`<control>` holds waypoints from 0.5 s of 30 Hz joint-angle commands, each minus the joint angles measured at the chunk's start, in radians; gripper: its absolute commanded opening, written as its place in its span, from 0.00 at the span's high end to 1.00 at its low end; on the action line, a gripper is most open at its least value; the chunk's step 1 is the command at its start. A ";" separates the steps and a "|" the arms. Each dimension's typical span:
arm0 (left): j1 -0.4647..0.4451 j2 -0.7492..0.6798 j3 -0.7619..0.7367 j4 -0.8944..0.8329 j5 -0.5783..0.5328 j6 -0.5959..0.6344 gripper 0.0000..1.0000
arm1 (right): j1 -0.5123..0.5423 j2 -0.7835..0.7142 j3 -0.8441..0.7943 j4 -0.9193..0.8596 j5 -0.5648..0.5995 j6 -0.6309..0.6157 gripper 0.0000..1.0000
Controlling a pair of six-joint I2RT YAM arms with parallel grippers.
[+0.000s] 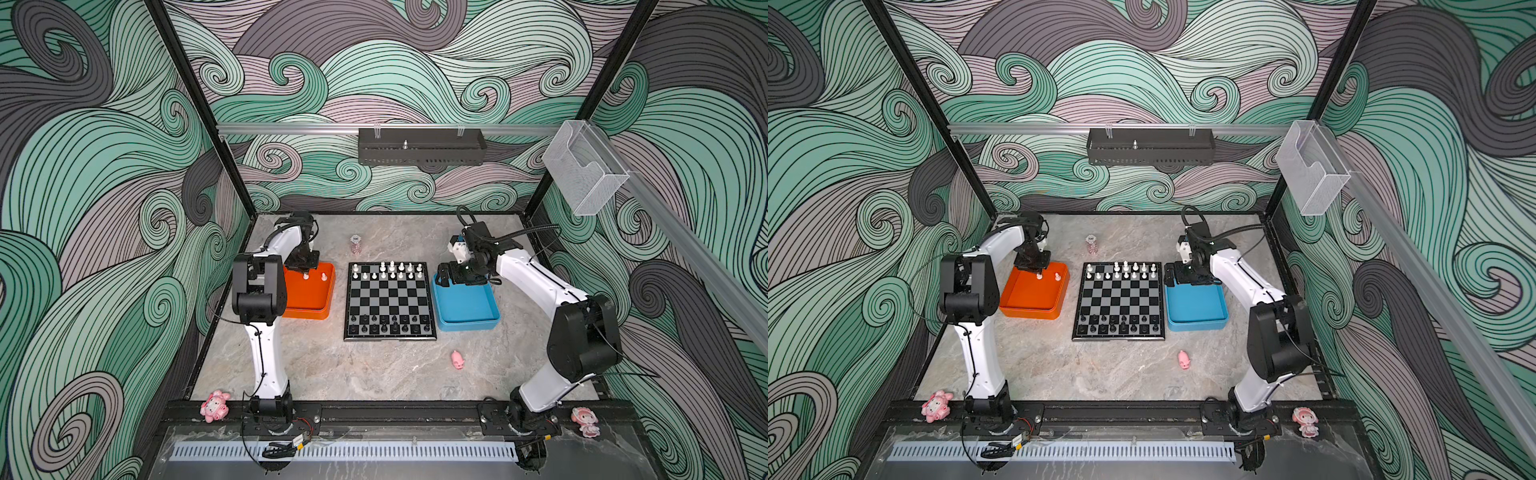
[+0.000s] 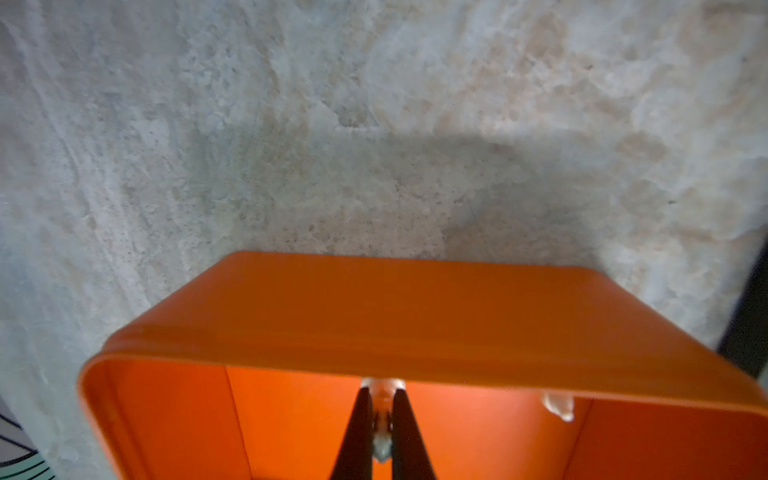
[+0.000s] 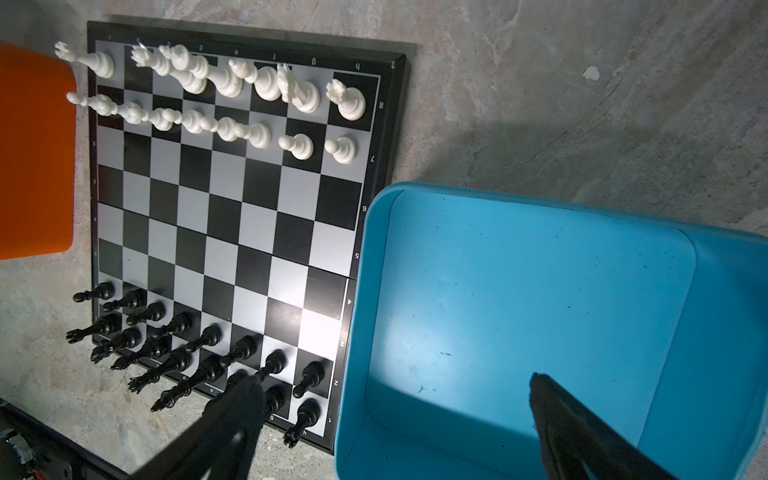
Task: Set up the chess pieces on the board
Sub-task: 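Lift the white pawn with the left gripper and carry it over the board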
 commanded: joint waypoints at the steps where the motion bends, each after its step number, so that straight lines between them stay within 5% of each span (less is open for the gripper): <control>1: -0.018 -0.057 0.013 -0.077 -0.039 -0.016 0.98 | -0.004 -0.047 0.001 -0.015 -0.013 -0.010 0.01; 15: -0.220 -0.115 0.124 -0.208 -0.113 -0.082 0.99 | -0.008 -0.087 -0.024 -0.014 -0.012 -0.005 0.01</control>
